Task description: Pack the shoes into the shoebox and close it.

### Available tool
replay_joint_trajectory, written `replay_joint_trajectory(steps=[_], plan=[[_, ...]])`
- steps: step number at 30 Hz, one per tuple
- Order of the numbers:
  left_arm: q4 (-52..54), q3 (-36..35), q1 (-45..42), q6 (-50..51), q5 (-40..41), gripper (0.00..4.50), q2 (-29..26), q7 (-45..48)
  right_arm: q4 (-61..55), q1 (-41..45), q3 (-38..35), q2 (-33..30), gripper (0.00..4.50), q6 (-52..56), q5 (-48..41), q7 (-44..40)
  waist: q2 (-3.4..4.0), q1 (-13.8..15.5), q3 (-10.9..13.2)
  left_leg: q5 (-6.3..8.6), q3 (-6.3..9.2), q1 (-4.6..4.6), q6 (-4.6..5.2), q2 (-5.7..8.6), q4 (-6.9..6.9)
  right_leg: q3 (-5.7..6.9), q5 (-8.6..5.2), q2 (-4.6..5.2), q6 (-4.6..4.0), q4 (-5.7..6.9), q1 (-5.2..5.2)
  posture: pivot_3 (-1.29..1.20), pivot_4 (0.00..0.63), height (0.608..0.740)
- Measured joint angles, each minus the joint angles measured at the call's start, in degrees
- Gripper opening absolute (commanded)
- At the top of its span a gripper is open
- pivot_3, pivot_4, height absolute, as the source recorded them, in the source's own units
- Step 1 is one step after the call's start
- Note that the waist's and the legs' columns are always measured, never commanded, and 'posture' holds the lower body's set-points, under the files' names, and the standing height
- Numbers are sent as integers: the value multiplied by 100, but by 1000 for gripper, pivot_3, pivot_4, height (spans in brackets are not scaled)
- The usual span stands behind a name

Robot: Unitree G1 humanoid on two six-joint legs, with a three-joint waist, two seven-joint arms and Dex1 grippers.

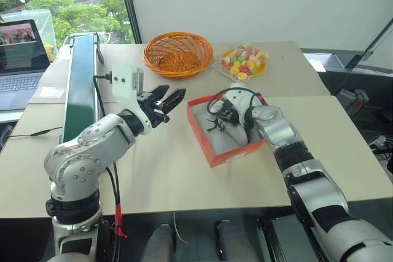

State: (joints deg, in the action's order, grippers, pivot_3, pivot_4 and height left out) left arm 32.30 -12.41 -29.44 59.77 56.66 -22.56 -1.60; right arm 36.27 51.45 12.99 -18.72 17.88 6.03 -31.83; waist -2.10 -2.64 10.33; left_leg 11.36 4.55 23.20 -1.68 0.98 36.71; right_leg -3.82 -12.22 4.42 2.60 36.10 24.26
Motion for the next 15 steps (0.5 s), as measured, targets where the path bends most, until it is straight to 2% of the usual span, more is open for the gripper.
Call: replay_joint_trajectory(steps=[1,2,11,15], plan=[[0,0,-2,0,0,2716,-3,0,-28,0,0,0,4240,-4,9,13,0,1,0,0,0,1,0,0,0,0,0,0,0,0,1,0,150,740],[-1,1,-11,0,0,2716,-3,0,-111,-1,-1,-1,4382,-13,48,47,0,1,0,0,0,1,0,0,0,0,0,0,0,0,1,0,150,740],[-20,69,-148,0,-6,2716,-23,75,-1716,22,-24,-89,4382,545,133,-92,0,9,0,0,0,1,0,0,0,0,0,0,0,2,1,0,150,740],[-72,67,-150,0,-73,2716,-206,146,-2560,308,-460,-21,4382,1424,-580,-467,0,-5,0,0,2,-2,0,-1,0,0,0,-1,0,4,2,0,150,740]])
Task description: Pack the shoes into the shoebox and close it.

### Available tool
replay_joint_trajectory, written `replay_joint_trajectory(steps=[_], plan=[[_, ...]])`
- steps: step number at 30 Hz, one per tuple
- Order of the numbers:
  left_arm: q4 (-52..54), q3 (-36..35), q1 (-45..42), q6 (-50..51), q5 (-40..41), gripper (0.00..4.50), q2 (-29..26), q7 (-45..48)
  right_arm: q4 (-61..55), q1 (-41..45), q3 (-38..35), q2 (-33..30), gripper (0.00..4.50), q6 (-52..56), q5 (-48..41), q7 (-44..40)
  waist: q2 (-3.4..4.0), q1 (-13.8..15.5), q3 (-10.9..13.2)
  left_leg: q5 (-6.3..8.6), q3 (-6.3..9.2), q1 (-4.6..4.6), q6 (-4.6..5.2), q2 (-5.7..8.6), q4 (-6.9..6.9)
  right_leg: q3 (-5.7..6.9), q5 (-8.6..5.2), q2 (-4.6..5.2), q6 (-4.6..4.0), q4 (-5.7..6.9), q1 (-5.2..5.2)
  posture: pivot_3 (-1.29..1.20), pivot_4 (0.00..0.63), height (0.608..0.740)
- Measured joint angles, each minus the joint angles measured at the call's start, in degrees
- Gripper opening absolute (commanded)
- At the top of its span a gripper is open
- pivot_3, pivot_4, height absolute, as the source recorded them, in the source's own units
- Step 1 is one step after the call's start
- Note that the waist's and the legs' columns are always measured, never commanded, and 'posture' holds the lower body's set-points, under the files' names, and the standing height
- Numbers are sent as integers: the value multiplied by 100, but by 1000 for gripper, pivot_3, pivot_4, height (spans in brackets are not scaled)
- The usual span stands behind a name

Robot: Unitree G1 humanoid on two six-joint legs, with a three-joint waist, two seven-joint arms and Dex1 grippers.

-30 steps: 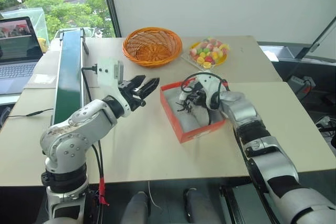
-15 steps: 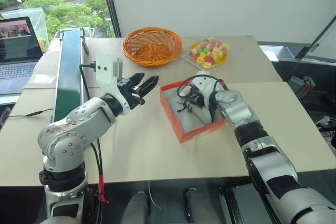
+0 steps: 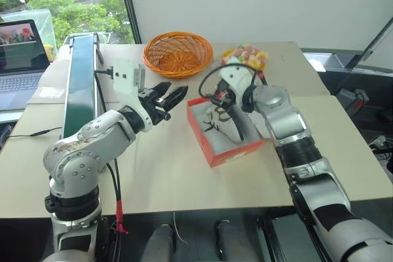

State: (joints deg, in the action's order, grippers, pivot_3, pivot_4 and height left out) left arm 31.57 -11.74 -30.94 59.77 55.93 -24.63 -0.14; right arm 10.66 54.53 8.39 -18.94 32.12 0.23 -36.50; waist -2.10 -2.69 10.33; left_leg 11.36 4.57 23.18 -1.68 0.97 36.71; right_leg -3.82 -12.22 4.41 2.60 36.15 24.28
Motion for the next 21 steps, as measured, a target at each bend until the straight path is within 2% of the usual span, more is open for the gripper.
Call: replay_joint_trajectory(steps=[3,6,9,16,21], plan=[[-86,-48,19,-4,-286,2716,-289,22,-514,203,-713,139,4382,842,-1087,-436,0,12,0,1,2,-5,1,0,0,2,0,0,0,-1,-8,0,150,740],[-283,-76,158,-152,-823,3392,-552,-52,-833,93,-915,-6,4500,1147,-1863,-1094,0,19,0,1,1,-7,1,1,0,2,0,1,0,-1,-11,0,150,740],[-636,-193,279,-246,-1327,4468,-625,-221,-958,-152,-881,-246,4500,1156,-2198,-1609,0,29,0,1,0,-3,1,1,0,4,0,1,0,-3,-8,0,150,740],[-852,-791,581,-719,-2152,4468,-619,-656,-966,-191,-659,-244,4500,874,-2386,-1839,0,-54,0,1,-2,-4,1,-2,-4,2,0,1,0,2,3,0,150,740],[-1216,-1214,826,-949,-2780,4468,-621,-916,-832,-210,-111,-78,4500,123,-2082,-1875,0,-30,0,0,-1,-4,0,-1,-2,3,0,2,0,2,0,0,150,740]])
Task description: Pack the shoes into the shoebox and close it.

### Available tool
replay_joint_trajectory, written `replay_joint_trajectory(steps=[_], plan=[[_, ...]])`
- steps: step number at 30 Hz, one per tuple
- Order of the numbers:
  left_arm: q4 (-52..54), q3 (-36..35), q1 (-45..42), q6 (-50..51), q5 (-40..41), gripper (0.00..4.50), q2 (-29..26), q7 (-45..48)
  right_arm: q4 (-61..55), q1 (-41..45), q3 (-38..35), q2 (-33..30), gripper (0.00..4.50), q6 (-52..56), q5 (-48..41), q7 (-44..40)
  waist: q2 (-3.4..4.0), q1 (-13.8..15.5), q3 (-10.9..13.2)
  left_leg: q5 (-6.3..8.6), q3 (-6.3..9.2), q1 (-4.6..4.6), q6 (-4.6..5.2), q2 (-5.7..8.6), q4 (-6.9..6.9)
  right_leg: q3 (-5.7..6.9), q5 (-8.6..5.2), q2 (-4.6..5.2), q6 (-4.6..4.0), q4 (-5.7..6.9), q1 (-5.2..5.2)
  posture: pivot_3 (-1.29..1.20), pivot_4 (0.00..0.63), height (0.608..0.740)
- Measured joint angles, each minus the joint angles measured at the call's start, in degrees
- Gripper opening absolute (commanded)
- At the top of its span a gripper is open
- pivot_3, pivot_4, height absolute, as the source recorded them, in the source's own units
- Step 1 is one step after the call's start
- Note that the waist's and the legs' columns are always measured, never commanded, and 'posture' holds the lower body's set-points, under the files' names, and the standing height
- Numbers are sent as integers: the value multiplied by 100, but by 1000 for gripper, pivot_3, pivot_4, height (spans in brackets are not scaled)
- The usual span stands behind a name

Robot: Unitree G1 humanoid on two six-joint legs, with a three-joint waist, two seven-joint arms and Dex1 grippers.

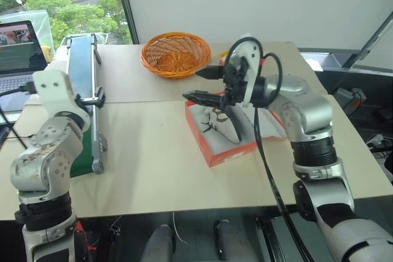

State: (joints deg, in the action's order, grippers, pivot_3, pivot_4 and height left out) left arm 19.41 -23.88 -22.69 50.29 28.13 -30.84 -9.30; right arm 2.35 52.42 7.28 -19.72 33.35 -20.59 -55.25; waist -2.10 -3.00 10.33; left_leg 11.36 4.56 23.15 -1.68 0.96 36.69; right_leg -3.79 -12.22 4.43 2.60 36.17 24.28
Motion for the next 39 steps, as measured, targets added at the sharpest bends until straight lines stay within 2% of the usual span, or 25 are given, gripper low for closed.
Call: replay_joint_trajectory(steps=[9,16,20,25,31,39], plan=[[-255,-50,118,-299,-607,4468,4,34,920,-47,408,492,4500,-1123,490,38,-1,43,0,0,2,-1,-1,0,0,3,1,0,-1,3,4,0,150,740],[-755,32,230,-748,-1247,4468,-64,79,1115,-47,366,681,4500,-1229,583,210,-1,43,0,0,2,1,-1,0,-1,2,1,0,-2,3,5,0,150,740],[-1165,137,-28,-906,-1453,4468,-55,148,1097,-156,360,716,4500,-1229,600,332,-1,62,-1,0,5,1,-1,0,0,6,1,1,-2,3,3,0,150,740],[-1412,145,-357,-988,-1488,4468,32,186,1125,-189,366,827,4500,-1253,688,526,-1,32,-1,1,4,2,-2,0,-2,6,2,1,-2,5,8,0,150,740],[-1669,95,-410,-1050,-1450,4468,126,367,1450,-164,362,1020,4500,-1482,922,943,-2,12,-1,1,4,2,-2,0,-2,6,3,1,-4,7,9,0,150,740],[-1883,-21,-409,-1325,-1468,4468,130,457,1450,-230,368,1233,4500,-1544,917,1028,-2,27,-1,1,4,1,-2,-1,-2,6,3,2,-4,9,9,0,150,740]])
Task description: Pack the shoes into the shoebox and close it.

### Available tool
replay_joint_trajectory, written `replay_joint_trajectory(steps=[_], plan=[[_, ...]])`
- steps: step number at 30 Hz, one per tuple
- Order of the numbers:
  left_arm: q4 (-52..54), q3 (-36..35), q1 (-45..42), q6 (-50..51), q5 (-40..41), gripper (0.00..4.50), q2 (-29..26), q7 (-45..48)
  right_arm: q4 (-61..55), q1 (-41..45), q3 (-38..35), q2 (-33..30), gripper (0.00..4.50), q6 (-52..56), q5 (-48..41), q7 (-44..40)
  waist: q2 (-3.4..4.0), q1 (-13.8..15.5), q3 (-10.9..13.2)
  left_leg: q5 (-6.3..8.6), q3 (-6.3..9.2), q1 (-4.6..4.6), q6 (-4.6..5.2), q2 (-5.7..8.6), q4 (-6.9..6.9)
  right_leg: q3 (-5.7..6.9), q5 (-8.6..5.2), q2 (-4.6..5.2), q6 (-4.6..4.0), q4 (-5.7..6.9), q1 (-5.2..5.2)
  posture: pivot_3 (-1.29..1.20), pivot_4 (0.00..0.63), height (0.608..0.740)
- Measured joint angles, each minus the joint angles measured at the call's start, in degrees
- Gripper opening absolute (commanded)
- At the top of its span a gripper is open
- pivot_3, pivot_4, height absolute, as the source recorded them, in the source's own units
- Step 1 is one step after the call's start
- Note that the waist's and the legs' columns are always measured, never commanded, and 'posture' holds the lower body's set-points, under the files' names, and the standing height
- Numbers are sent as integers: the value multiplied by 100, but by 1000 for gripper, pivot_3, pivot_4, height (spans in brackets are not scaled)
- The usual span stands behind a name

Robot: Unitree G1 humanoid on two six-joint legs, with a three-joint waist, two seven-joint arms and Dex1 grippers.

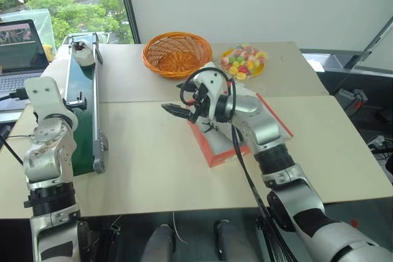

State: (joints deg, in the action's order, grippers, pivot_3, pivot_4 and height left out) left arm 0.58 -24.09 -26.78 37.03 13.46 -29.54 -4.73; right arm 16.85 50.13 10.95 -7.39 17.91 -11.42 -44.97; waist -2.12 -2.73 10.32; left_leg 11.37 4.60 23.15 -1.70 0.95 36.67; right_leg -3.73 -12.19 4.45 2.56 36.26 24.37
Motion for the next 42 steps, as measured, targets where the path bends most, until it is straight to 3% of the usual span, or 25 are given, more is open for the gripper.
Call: replay_joint_trajectory(steps=[21,33,38,42], plan=[[-1579,262,-809,-609,-207,4468,397,-36,-486,-239,168,-42,4500,238,13,24,-2,0,-1,0,1,1,0,1,0,0,0,0,0,4,3,0,150,740],[-2472,-3,-1280,-826,-134,4468,607,-316,-747,-364,178,-127,4500,491,13,174,-3,13,-2,0,1,1,0,1,0,1,1,0,0,7,3,0,150,740],[-2471,-137,-1286,-817,22,3026,648,-314,-761,-363,181,-139,4500,532,20,226,-4,45,-2,-2,1,-11,-4,3,2,1,0,1,0,30,-2,0,150,740],[-2449,-160,-1290,-774,44,1599,689,-342,-765,-363,181,-178,4500,572,69,266,-4,52,-2,-2,1,-15,-4,5,3,0,0,1,0,40,-3,0,150,740]])
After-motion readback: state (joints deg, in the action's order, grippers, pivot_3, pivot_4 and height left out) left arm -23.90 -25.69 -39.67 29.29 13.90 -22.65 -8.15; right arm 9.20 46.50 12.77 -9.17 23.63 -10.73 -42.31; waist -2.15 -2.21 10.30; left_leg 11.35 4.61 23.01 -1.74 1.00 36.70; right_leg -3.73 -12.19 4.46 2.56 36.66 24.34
